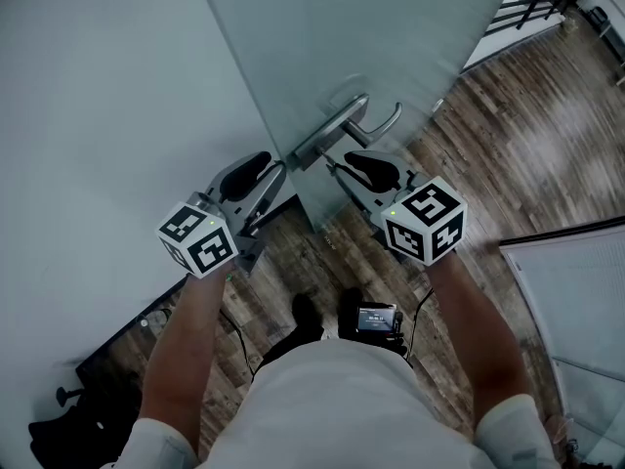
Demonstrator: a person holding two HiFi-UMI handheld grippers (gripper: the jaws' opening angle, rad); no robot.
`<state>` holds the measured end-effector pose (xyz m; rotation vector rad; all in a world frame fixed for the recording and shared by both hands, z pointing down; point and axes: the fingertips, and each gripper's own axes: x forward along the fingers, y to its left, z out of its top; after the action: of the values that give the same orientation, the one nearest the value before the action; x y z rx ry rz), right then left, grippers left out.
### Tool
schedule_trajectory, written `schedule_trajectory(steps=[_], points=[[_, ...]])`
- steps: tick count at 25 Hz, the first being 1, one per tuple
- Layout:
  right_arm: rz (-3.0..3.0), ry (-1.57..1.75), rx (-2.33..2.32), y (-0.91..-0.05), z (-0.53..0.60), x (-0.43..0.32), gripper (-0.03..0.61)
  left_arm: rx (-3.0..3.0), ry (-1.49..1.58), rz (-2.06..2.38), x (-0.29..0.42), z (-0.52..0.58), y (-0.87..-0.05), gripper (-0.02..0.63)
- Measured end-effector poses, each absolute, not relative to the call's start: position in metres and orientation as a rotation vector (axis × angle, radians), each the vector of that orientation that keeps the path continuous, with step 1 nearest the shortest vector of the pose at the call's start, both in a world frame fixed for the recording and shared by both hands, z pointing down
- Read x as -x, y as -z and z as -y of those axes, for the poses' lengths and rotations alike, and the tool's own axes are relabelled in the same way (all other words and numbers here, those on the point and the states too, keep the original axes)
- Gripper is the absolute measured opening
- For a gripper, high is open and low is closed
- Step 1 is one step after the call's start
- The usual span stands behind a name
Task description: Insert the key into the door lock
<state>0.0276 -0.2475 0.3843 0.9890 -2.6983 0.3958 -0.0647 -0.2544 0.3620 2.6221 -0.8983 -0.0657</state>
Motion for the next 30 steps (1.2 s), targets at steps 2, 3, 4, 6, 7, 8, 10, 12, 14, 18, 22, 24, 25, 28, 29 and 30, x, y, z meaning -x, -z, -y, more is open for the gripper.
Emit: schedule_trajectory(steps=[2, 3, 4, 6, 7, 8, 10, 12, 14, 18, 22, 24, 25, 28, 29, 30], points=[[2.7, -0.4, -0.998, -0.383, 0.247, -0.029, 0.075, -2.622, 0.073, 0.903, 0.067, 0.253, -0.36, 0.14], [2.702, -0.406, -1.006, -0.382, 0.247, -0.031, 0.075, -2.622, 0.076, 0.903, 0.067, 0.252, -0.36, 0.14], [2.705, -0.414, -1.015, -0.381, 0.248, -0.032, 0.075, -2.621, 0.077, 0.903, 0.068, 0.252, -0.359, 0.14], [2.71, -0.43, -1.03, -0.379, 0.249, -0.035, 0.075, -2.616, 0.076, 0.907, 0.068, 0.251, -0.358, 0.14], [2.711, -0.438, -1.035, -0.379, 0.249, -0.036, 0.075, -2.613, 0.076, 0.909, 0.068, 0.25, -0.358, 0.14], [2.711, -0.445, -1.04, -0.378, 0.249, -0.036, 0.075, -2.611, 0.077, 0.909, 0.069, 0.249, -0.358, 0.14], [2.706, -0.44, -1.062, -0.376, 0.248, -0.039, 0.075, -2.605, 0.077, 0.912, 0.069, 0.246, -0.355, 0.14], [2.699, -0.409, -1.098, -0.37, 0.249, -0.042, 0.075, -2.604, 0.08, 0.914, 0.07, 0.244, -0.35, 0.14], [2.685, -0.367, -1.143, -0.365, 0.249, -0.046, 0.074, -2.61, 0.091, 0.91, 0.07, 0.24, -0.347, 0.14], [2.648, -0.357, -1.219, -0.359, 0.246, -0.054, 0.074, -2.619, 0.086, 0.916, 0.072, 0.232, -0.343, 0.138], [2.612, -0.397, -1.275, -0.356, 0.242, -0.059, 0.072, -2.629, 0.022, 0.934, 0.069, 0.223, -0.344, 0.113], [2.616, -0.41, -1.286, -0.352, 0.238, -0.058, 0.072, -2.638, 0.022, 0.93, 0.068, 0.217, -0.339, 0.09], [2.62, -0.413, -1.289, -0.349, 0.235, -0.058, 0.072, -2.645, 0.026, 0.926, 0.067, 0.213, -0.336, 0.076], [2.638, -0.399, -1.293, -0.339, 0.227, -0.056, 0.067, -2.664, 0.036, 0.91, 0.066, 0.203, -0.325, 0.032], [2.641, -0.392, -1.296, -0.336, 0.225, -0.057, 0.064, -2.67, 0.026, 0.905, 0.065, 0.2, -0.323, 0.018], [2.643, -0.386, -1.302, -0.334, 0.223, -0.057, 0.058, -2.677, 0.011, 0.899, 0.063, 0.196, -0.323, 0.016]])
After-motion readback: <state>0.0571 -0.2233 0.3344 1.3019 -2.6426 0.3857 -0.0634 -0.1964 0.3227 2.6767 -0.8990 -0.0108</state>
